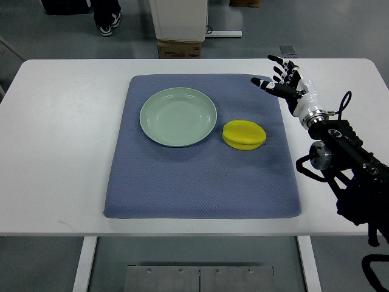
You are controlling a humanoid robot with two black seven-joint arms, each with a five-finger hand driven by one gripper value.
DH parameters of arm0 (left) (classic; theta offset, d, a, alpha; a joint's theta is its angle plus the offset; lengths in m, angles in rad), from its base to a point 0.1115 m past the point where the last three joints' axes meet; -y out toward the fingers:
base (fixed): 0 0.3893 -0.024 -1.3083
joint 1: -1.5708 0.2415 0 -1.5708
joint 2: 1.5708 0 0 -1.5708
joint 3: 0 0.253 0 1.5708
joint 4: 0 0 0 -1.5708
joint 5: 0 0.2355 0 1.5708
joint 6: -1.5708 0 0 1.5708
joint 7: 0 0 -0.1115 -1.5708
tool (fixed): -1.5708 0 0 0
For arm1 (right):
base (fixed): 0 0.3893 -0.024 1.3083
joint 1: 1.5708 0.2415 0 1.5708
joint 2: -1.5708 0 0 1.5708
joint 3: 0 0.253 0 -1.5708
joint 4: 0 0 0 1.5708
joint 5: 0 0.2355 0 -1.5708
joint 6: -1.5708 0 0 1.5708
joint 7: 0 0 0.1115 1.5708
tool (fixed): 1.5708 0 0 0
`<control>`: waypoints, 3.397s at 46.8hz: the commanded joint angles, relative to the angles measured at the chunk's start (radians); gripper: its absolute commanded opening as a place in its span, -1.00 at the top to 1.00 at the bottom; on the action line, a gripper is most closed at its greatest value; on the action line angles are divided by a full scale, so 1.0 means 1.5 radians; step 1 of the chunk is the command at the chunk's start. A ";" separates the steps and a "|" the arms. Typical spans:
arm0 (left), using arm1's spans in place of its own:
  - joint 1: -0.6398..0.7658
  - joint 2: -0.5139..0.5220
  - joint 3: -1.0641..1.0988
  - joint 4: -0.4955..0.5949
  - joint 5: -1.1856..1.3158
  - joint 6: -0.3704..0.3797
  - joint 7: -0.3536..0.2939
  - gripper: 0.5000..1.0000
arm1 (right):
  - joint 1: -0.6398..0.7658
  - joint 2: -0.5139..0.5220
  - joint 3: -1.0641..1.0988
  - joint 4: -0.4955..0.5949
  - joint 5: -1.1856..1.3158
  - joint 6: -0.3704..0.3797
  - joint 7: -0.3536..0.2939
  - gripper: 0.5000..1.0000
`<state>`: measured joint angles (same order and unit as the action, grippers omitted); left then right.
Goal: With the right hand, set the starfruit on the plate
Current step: 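Move the right hand over the yellow starfruit and lower it, then close the right hand's fingers around the yellow starfruit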
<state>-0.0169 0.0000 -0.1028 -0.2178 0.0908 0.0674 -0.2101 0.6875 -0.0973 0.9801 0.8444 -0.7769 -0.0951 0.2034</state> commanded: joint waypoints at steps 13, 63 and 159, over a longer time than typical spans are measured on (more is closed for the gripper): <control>0.000 0.000 0.000 0.000 0.000 0.000 0.000 -1.00 | 0.002 -0.120 -0.134 0.079 -0.012 0.037 0.027 -0.99; 0.000 0.000 0.000 0.000 0.000 0.000 0.000 -1.00 | 0.105 -0.213 -0.415 0.183 -0.109 0.050 0.022 -0.98; 0.000 0.000 0.000 0.000 0.000 0.000 0.000 -1.00 | 0.090 -0.176 -0.438 0.087 -0.167 0.012 0.021 0.66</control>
<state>-0.0169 0.0000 -0.1023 -0.2178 0.0916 0.0675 -0.2102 0.8207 -0.3642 0.3196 0.9827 -1.0276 -0.0767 0.2349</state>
